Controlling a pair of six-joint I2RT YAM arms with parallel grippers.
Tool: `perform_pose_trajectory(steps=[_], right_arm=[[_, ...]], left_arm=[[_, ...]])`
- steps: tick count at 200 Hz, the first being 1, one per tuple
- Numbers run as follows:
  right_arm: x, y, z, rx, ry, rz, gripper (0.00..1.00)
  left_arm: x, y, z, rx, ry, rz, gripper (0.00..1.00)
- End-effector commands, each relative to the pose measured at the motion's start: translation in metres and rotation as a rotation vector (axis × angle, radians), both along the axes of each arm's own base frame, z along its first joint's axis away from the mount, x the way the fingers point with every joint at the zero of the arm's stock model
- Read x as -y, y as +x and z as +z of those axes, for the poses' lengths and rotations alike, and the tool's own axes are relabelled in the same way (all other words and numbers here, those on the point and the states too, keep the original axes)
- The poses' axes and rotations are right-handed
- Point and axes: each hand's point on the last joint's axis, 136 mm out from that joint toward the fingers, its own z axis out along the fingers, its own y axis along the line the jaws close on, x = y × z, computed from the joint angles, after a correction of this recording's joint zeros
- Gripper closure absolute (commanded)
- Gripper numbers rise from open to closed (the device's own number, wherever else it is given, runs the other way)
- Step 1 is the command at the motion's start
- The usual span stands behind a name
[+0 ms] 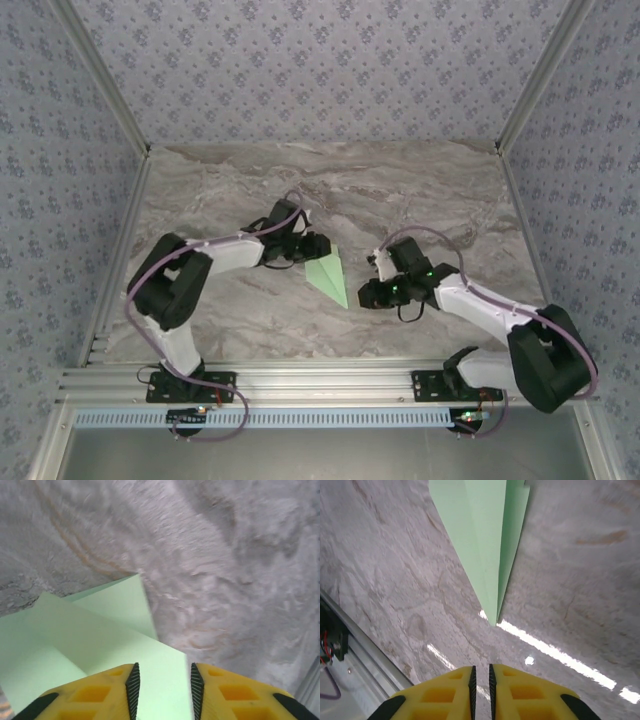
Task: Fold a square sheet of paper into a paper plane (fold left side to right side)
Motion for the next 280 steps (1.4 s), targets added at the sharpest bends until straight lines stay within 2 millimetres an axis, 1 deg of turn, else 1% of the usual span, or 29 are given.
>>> perform_pose_trajectory(steps=[1, 25, 49, 69, 108, 128, 157, 168, 180, 198, 210, 216, 226, 244, 256, 270, 280], right_arm=[[0.011, 0.007, 0.008, 0.071, -0.064, -0.009, 0.77], [0.013, 0.011, 0.016, 0.138, -0.061, -0.03, 0.7], [0.015, 0.011, 0.021, 0.164, -0.058, -0.04, 0.66], [0.017, 0.008, 0.019, 0.158, -0.07, -0.037, 0.66], [0.02, 0.005, 0.016, 0.151, -0.075, -0.037, 0.65], [0.019, 0.003, 0.015, 0.145, -0.066, -0.034, 0.65], [0.017, 0.0, 0.016, 0.129, -0.018, -0.04, 0.61], [0.016, -0.001, 0.016, 0.118, 0.005, -0.044, 0.59], [0.015, -0.001, 0.017, 0.104, 0.038, -0.048, 0.56], [0.013, 0.0, 0.021, 0.085, 0.118, -0.061, 0.5], [0.011, 0.003, 0.029, 0.079, 0.198, -0.067, 0.45], [0.01, 0.004, 0.034, 0.078, 0.244, -0.07, 0.4], [0.008, 0.008, 0.043, 0.082, 0.323, -0.073, 0.32], [0.008, 0.015, 0.059, 0.091, 0.445, -0.085, 0.12], [0.008, 0.019, 0.07, 0.111, 0.509, -0.082, 0.01], [0.005, 0.023, 0.085, 0.13, 0.578, -0.074, 0.0], [0.001, 0.025, 0.1, 0.156, 0.633, -0.049, 0.0]], left_arm=[[-0.015, -0.008, 0.021, 0.044, 0.01, 0.025, 0.62], [-0.023, -0.018, 0.0, -0.009, 0.026, 0.049, 0.61], [-0.016, -0.019, -0.017, -0.053, 0.0, 0.048, 0.61], [-0.007, -0.016, -0.025, -0.072, -0.005, 0.038, 0.62], [0.003, -0.012, -0.042, -0.106, -0.01, 0.027, 0.63], [0.009, -0.008, -0.045, -0.113, -0.031, 0.024, 0.66], [0.018, -0.001, -0.043, -0.111, -0.053, 0.013, 0.71], [0.021, 0.002, -0.041, -0.105, -0.063, 0.009, 0.75], [0.023, 0.004, -0.037, -0.094, -0.074, 0.005, 0.82], [0.025, 0.006, -0.02, -0.056, -0.108, -0.002, 0.92], [0.024, 0.005, -0.001, -0.015, -0.139, -0.006, 0.95], [0.022, 0.004, 0.008, 0.003, -0.152, -0.005, 0.97], [0.018, 0.003, 0.03, 0.044, -0.183, -0.003, 0.98], [0.007, -0.002, 0.068, 0.106, -0.228, 0.003, 1.0], [0.003, -0.008, 0.094, 0.149, -0.265, -0.003, 1.0], [0.0, -0.016, 0.124, 0.195, -0.315, -0.016, 1.0], [-0.002, -0.021, 0.144, 0.227, -0.356, -0.021, 1.0]])
